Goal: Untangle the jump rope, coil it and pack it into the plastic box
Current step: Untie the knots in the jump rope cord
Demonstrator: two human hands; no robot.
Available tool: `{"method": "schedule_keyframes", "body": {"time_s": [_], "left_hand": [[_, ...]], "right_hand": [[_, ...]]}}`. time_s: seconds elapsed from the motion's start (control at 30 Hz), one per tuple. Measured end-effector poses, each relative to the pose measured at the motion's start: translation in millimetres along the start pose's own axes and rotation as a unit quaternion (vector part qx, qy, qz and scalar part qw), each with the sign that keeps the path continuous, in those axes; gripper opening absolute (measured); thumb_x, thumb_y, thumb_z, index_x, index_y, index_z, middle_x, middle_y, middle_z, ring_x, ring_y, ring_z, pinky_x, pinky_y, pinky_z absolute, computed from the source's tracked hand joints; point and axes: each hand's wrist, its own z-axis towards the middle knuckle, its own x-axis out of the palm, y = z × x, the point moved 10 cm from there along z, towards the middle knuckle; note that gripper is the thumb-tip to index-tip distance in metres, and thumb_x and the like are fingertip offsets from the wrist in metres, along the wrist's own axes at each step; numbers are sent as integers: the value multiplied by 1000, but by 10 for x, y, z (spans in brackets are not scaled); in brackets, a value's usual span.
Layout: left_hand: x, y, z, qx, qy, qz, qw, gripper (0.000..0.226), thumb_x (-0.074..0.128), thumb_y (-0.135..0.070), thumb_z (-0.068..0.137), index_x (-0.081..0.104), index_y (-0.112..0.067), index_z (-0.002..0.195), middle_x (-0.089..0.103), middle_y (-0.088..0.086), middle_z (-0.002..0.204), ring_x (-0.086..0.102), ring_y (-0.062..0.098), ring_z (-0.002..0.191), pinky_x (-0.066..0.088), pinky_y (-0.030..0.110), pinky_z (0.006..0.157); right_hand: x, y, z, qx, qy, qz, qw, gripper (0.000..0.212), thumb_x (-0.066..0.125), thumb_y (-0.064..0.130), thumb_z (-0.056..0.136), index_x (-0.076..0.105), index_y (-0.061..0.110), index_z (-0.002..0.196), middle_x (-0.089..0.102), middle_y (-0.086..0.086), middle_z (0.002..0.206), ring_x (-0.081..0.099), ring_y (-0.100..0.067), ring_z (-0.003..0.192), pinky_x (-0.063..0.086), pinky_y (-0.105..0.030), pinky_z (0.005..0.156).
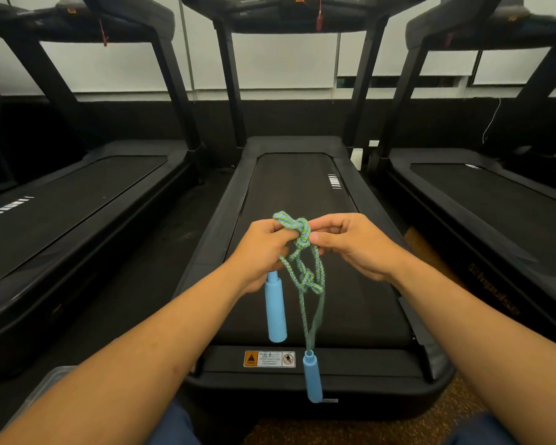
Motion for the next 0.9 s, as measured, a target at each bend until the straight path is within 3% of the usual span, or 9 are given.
{"method": "schedule_keyframes", "body": {"time_s": [0.13,0.3,0.47,0.77,0.9], "left_hand": [[12,-1,3,0,5,9,1000,29,56,-6,98,59,-18,72,27,-2,56,22,6,42,18,18,37],[-19,-57,25,11,-12,-4,1000,31,54,-5,99,58,-17,71,33,-8,50,26,3,39,20,16,35],[-181,-74,58,11,-47,1,999,38,52,-2,95,55,-19,61,35,-8,50,26,6,41,20,16,35],[-245,-82,82,16,-58,6,998,35,53,-2,94,55,-16,62,33,-5,51,24,7,43,20,18,36],[-284,-83,96,23,-57,14,998,20,56,-7,96,67,-4,79,36,-2,55,26,7,44,22,18,36]], "right_hand": [[-11,56,-5,-11,-15,-31,999,7,70,-1,90,73,4,93,67,-13,75,58,-21,67,48,-25,67],[-102,157,-1,-38,-58,-50,996,9,65,-6,91,70,1,87,64,-7,65,59,-13,57,51,-23,60],[-284,174,-6,-38,-87,-19,995,12,65,-7,90,70,2,84,65,-6,64,60,-15,59,52,-26,60],[-407,204,-16,-43,-105,-9,993,11,66,-6,90,71,3,85,66,-7,66,61,-16,62,53,-27,62],[-553,230,-39,-49,-123,-8,991,12,65,-5,91,72,4,86,66,-7,67,61,-16,64,52,-29,64]]}}
